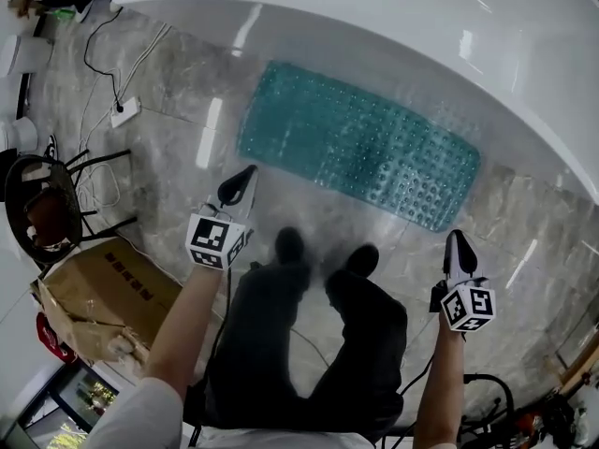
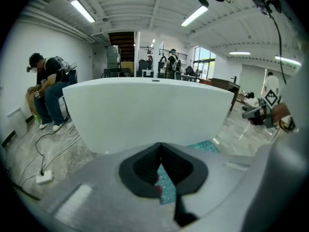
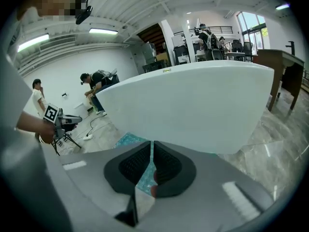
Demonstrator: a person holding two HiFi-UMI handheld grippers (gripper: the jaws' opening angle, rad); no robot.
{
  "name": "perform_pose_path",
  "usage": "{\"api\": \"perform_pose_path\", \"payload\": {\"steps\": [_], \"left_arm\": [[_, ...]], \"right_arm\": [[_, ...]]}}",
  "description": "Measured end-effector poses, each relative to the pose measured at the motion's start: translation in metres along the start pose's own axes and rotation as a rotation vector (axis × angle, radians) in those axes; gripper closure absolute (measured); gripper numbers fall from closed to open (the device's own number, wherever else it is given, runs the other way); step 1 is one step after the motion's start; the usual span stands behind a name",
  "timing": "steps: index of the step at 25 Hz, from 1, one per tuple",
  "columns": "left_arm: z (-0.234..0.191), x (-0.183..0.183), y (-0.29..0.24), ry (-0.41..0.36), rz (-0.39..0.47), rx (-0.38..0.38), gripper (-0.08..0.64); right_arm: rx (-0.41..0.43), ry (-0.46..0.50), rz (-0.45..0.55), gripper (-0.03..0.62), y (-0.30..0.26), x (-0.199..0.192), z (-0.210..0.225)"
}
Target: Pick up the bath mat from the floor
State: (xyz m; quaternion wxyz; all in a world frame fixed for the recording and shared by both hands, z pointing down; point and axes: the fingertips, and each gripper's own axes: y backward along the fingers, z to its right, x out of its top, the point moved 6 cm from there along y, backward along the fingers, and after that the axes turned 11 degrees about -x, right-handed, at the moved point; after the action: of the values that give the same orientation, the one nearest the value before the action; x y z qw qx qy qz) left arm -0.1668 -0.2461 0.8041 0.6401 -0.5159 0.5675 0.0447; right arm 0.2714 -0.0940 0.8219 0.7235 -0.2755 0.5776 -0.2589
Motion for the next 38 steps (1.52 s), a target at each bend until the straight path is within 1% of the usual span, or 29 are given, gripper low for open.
{"api": "perform_pose_path", "payload": {"steps": [4,5,6,10,14,17,21,24,26,30,33,36,38], "left_arm": [[-0.030,-0.031,-0.036,-0.008,0.011,-0.013,0.555],[-0.038,-0.039,-0.044,-0.007,0.014,-0.008,0.539],[-0.046,-0.047,-0.053,-0.004,0.016,-0.002,0.506],[-0.079,-0.083,-0.085,-0.002,0.028,0.013,0.505],[-0.103,-0.129,-0.117,-0.024,0.015,0.013,0.505],[-0.122,-0.164,-0.137,-0.032,0.003,0.024,0.505],[-0.148,-0.207,-0.157,-0.012,-0.017,0.041,0.488],[-0.170,-0.240,-0.168,0.007,-0.052,0.065,0.471],[-0.188,-0.263,-0.174,0.018,-0.090,0.084,0.438],[-0.232,-0.303,-0.185,0.054,-0.154,0.127,0.414],[-0.263,-0.328,-0.197,0.074,-0.205,0.141,0.392],[-0.292,-0.351,-0.213,0.082,-0.278,0.144,0.346],[-0.309,-0.364,-0.226,0.116,-0.312,0.143,0.287]], "right_arm": [[-0.002,0.040,0.001,0.561,-0.046,-0.028,0.016],[-0.001,0.048,0.002,0.554,-0.057,-0.034,0.020],[-0.001,0.055,0.003,0.549,-0.068,-0.041,0.025],[-0.004,0.067,0.016,0.540,-0.111,-0.069,0.042],[-0.033,0.074,0.018,0.531,-0.154,-0.106,0.066],[-0.042,0.080,0.018,0.520,-0.181,-0.132,0.076],[-0.031,0.094,-0.013,0.504,-0.207,-0.166,0.083],[-0.032,0.090,-0.049,0.484,-0.221,-0.187,0.093],[-0.041,0.083,-0.073,0.471,-0.228,-0.199,0.102],[-0.064,0.060,-0.104,0.461,-0.240,-0.225,0.117],[-0.081,0.043,-0.132,0.445,-0.252,-0.247,0.126],[-0.102,0.038,-0.170,0.428,-0.270,-0.272,0.135],[-0.121,0.033,-0.198,0.420,-0.281,-0.288,0.143]]}}
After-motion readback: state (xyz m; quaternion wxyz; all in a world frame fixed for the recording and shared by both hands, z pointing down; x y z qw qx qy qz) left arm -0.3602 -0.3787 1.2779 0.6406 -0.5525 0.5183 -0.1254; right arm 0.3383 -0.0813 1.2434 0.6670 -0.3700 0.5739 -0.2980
